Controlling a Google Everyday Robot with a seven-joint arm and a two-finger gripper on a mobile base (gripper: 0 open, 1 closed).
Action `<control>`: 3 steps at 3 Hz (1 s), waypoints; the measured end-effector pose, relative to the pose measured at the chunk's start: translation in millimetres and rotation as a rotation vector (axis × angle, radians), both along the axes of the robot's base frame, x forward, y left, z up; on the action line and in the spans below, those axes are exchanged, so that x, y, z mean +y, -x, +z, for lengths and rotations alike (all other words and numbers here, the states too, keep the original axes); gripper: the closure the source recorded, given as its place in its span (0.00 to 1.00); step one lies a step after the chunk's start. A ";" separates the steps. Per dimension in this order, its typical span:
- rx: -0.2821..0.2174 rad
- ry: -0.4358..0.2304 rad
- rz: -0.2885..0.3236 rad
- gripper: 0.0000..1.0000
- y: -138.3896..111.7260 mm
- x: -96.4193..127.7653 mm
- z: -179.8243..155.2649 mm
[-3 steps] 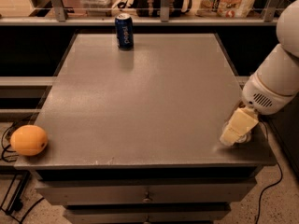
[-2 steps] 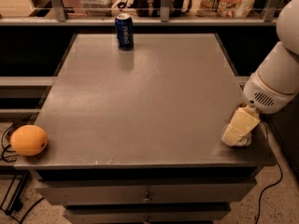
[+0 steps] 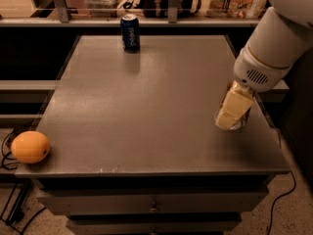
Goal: Move orange can near orange
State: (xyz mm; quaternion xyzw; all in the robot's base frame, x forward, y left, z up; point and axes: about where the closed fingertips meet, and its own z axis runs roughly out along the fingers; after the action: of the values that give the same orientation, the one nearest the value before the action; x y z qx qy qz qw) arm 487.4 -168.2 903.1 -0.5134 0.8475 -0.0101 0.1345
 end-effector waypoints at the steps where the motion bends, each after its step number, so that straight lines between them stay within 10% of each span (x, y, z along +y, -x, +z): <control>1: 0.009 -0.042 0.008 1.00 4.8 12.3 -13.2; 3: -0.030 -0.183 0.210 1.00 17.5 102.3 -9.4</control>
Offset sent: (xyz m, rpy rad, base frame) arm -0.0184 0.1068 -0.0205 0.1883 -0.0264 0.1973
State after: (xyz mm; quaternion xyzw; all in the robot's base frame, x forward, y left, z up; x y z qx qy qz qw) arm 470.0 -65.9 893.7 -0.5847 0.7844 0.0736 0.1935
